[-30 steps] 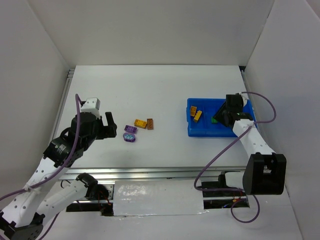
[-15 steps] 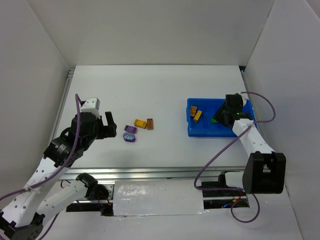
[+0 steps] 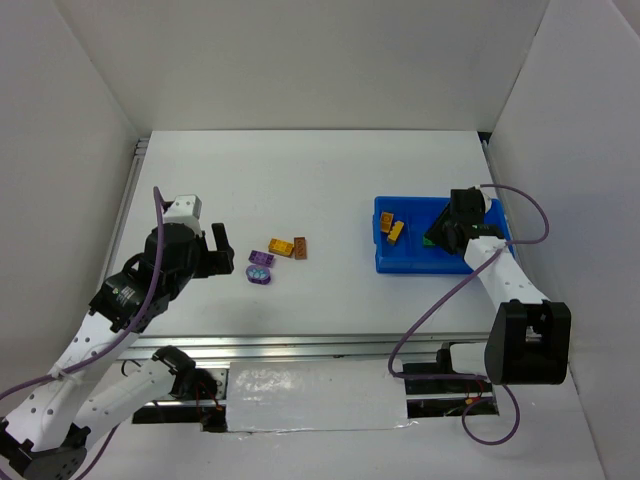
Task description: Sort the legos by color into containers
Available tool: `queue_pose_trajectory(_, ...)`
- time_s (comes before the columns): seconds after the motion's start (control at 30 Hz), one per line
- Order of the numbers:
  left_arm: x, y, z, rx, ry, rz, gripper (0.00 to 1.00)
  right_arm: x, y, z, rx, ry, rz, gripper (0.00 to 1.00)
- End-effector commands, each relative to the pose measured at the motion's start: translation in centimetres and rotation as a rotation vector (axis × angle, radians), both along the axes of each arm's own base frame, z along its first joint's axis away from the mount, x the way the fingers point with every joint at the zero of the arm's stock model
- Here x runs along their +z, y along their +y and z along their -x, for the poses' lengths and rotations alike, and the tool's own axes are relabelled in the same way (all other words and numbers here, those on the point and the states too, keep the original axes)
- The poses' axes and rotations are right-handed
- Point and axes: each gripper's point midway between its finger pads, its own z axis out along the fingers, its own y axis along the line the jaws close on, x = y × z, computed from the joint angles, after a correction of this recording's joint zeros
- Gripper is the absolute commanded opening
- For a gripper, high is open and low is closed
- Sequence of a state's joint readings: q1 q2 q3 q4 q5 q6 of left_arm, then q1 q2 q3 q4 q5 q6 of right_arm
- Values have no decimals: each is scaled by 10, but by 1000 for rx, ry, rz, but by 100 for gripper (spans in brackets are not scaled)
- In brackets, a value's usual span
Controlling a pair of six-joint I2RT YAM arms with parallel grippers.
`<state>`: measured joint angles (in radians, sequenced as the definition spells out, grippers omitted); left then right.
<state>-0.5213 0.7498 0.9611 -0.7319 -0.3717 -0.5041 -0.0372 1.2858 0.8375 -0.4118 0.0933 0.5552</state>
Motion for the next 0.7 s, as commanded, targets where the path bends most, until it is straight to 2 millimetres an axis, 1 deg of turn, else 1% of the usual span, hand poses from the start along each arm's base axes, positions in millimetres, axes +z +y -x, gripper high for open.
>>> queue_pose_trajectory(0.0,8,0,-6,15,-36,18,99,7,-2,-9,5,-33,11,0)
queue_pose_trajectory(0.37,5,-1,-6,15,-27,13,100,6,-1,-10,9,-30,5,0)
queue_pose_trajectory(0.57,6,0,-6,16,-30,10,100,0,-1,-12,10,-5,0,2)
queue_pose_trajectory(0.67,6,-1,-6,12,-31,12,100,-1,9,-15,53,-10,-36,5)
